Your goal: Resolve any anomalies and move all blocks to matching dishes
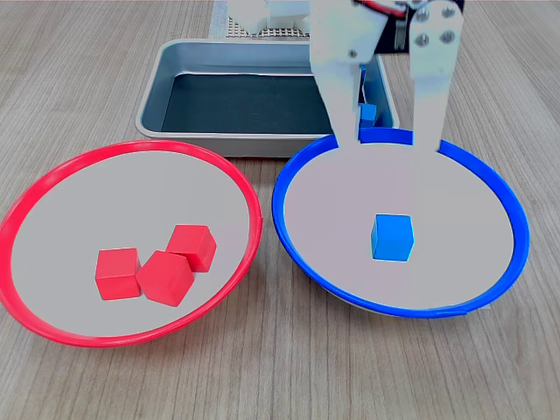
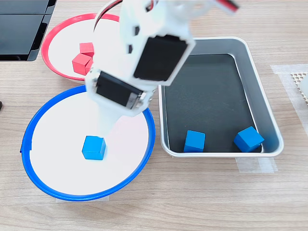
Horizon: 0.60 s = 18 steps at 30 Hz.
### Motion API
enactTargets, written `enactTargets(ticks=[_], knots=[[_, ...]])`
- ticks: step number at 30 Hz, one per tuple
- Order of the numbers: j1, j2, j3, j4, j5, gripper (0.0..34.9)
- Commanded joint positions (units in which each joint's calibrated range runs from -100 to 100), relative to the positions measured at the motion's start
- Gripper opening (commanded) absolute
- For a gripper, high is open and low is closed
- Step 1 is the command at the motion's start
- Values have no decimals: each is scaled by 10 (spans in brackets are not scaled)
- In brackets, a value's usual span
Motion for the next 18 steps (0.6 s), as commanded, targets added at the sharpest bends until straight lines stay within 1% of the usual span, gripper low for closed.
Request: enactTargets(ticks=[1,3,5,6,7,8,9,10,12,13,15,16,18], knots=[[15,-126,51,101,21,61],[21,-178,81,167,39,62],[26,-219,112,207,53,80],[26,-256,153,216,56,82],[21,-284,194,209,45,87],[15,-305,227,199,31,101],[-1,-336,274,178,-9,112],[-13,-352,298,172,-37,99],[-37,-371,337,168,-105,113],[-53,-375,354,165,-139,106],[-76,-369,365,164,-211,103],[-84,-359,366,163,-243,108],[-89,-331,362,156,-308,110]])
